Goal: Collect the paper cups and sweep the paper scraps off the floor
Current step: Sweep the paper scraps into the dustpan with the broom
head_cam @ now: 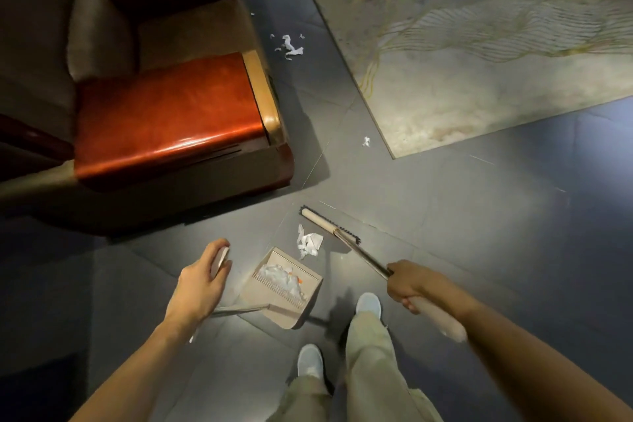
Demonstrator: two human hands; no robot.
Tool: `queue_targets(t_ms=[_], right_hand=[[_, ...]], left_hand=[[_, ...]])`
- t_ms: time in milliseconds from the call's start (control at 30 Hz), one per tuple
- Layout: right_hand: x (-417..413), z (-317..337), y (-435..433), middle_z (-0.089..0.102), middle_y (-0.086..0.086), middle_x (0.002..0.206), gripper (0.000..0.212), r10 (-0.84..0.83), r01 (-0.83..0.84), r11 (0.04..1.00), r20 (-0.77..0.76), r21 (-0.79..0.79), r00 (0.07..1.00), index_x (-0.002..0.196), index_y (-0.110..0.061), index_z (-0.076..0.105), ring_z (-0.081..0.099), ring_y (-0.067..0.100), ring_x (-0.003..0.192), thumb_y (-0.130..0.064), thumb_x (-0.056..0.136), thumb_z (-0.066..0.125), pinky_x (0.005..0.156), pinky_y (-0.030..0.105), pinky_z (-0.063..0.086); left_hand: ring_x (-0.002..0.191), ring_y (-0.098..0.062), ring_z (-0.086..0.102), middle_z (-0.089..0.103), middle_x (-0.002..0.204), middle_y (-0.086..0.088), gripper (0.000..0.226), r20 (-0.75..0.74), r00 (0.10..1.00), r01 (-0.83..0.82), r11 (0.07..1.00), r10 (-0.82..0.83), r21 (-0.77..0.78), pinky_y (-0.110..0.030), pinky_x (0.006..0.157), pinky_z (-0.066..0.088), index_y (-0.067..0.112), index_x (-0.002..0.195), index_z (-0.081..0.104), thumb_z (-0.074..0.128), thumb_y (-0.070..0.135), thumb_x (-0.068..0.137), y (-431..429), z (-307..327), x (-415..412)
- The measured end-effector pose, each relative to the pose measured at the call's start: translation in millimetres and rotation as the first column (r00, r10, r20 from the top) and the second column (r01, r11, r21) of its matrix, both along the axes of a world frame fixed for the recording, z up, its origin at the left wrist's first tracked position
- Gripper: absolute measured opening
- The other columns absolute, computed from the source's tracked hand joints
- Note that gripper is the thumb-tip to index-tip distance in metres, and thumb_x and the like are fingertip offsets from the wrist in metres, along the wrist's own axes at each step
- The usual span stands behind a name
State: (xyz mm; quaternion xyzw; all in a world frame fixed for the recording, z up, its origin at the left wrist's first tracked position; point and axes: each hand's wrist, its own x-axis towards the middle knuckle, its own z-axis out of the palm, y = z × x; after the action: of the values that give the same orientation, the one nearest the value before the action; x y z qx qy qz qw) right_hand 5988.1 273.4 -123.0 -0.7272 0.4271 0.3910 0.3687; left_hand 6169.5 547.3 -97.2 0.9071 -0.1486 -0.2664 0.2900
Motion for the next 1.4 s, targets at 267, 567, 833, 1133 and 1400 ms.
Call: queue_targets(t_ms=[267,567,833,1133,1400], right_hand=[[10,-7,17,0.058,0.008,0.068,0.032,-0.081,0.084,0.995,0.059,-0.049,0.995,0.105,-0.008,0.055,0.054,0.017,0.048,-0.001,0.076,0.044,0.043,0.019,0.042],[22,-25,65,0.056,0.003,0.063,0.03,-0.195,0.202,0.949,-0.053,0.24,0.979,0.105,-0.015,0.058,0.052,0.012,0.05,-0.006,0.077,0.053,0.053,0.024,0.046],[-4,33,20,0.038,-0.002,0.043,0.058,-0.321,0.307,0.884,-0.019,0.353,0.947,0.136,-0.012,0.045,0.034,0.007,0.033,0.005,0.081,0.041,0.037,0.014,0.029],[7,65,-85,0.038,-0.003,0.041,0.062,-0.449,0.417,0.844,0.019,0.336,0.893,0.141,-0.016,0.037,0.034,0.008,0.034,0.004,0.083,0.046,0.035,0.014,0.029],[51,75,-216,0.045,-0.002,0.043,0.03,-0.569,0.522,0.796,0.082,0.308,0.819,0.114,-0.012,0.053,0.039,0.006,0.032,0.002,0.087,0.049,0.033,0.016,0.034]], left_hand=[[0.098,-0.028,0.06,0.058,0.123,-0.012,0.036,0.015,1.0,0.021,1.0,-0.021,0.008,-0.046,0.092,0.05,0.027,0.134,0.039,0.044,0.026,0.098,-8,-5,15],[0.091,-0.026,0.058,0.06,0.118,-0.015,0.032,0.047,0.998,0.031,0.999,-0.03,-0.009,-0.04,0.087,0.047,0.027,0.131,0.042,0.045,0.026,0.099,-39,-11,35],[0.101,-0.028,0.058,0.059,0.122,-0.011,0.032,-0.005,0.994,0.112,0.993,-0.112,-0.037,-0.043,0.094,0.046,0.027,0.13,0.044,0.047,0.026,0.098,-47,-4,35],[0.089,-0.023,0.059,0.062,0.113,-0.011,0.034,0.067,0.975,0.215,0.975,-0.211,-0.051,-0.042,0.09,0.046,0.024,0.132,0.042,0.047,0.024,0.098,-132,0,51],[0.08,-0.017,0.058,0.062,0.098,-0.003,0.028,0.151,0.967,0.226,0.966,-0.207,-0.127,-0.032,0.077,0.042,0.024,0.124,0.046,0.05,0.022,0.096,-257,6,101]])
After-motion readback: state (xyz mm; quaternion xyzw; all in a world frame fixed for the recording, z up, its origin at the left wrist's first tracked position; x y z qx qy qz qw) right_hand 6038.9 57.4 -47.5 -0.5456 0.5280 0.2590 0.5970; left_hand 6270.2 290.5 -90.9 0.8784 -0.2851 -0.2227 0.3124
